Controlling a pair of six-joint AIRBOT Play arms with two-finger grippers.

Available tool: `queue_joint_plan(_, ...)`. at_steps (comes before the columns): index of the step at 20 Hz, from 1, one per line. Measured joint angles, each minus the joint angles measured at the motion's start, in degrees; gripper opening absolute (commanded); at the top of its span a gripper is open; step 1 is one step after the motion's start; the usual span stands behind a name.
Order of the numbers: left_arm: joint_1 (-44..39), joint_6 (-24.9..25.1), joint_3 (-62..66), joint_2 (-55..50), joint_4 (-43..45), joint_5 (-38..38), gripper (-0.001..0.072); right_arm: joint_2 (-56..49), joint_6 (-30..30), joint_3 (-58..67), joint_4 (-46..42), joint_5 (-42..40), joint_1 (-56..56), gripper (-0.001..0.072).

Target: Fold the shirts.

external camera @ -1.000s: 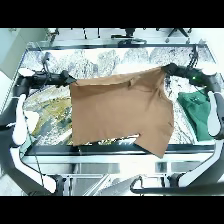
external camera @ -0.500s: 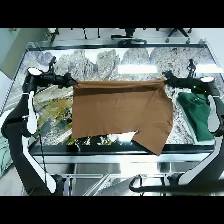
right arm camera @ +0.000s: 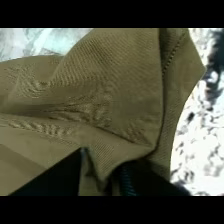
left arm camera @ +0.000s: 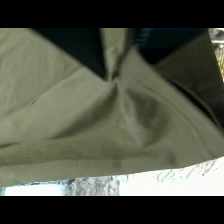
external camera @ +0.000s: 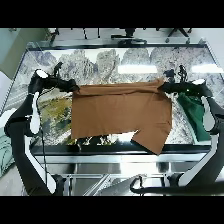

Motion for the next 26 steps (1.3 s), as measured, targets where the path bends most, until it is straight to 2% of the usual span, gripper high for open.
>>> queue_joint_plan(2,-0.07,-0.68,2.25,0.37,0.37,-3.39,0.0627,2.08,0.07,0.00,-0.11,1.75,-0.28,0.0298)
queue_joint_plan(5,1.18,-2.62,1.40,3.69,0.39,-10.16,0.0627,6.95,3.26,-0.02,-1.49,6.45,-2.45,0.0296)
queue_joint_plan(9,4.92,-3.87,-13.44,12.37,0.68,-16.85,0.0627,15.26,7.08,-4.02,-4.70,16.00,-6.97,0.0294)
queue_joint_plan(14,9.94,-2.23,-44.22,25.57,0.81,-13.14,0.0626,29.11,10.80,-19.52,-10.51,20.41,-14.78,0.0309)
queue_joint_plan(16,10.75,-1.16,-54.05,29.27,0.76,-9.64,0.0627,34.25,12.70,-26.27,-11.82,20.63,-18.38,0.0475)
queue_joint_plan(18,10.34,-0.35,-60.94,31.69,0.24,-6.12,0.0626,38.40,14.69,-32.52,-13.27,20.17,-21.42,0.0475)
queue_joint_plan(19,9.81,0.04,-63.14,32.52,-0.50,-5.01,0.0595,40.00,15.72,-35.39,-13.79,19.78,-22.45,0.0475)
queue_joint_plan(20,9.05,0.22,-64.87,33.14,-0.79,-3.56,0.0509,41.44,16.41,-38.42,-14.32,19.23,-23.26,0.0475)
queue_joint_plan(22,7.41,0.55,-66.53,33.77,-0.66,-0.81,0.0405,43.21,17.40,-44.06,-14.97,17.97,-23.98,0.0476)
queue_joint_plan(23,6.51,0.74,-66.60,33.94,-0.44,0.66,0.0170,43.76,17.81,-46.77,-14.99,17.42,-24.02,0.0476)
queue_joint_plan(24,5.73,0.94,-66.27,34.01,0.35,2.19,0.0015,44.11,17.84,-49.29,-15.15,16.98,-23.91,0.0476)
queue_joint_plan(26,4.31,1.03,-64.78,34.10,1.33,4.02,0.0015,44.57,17.90,-54.01,-15.26,15.69,-23.02,0.0476)
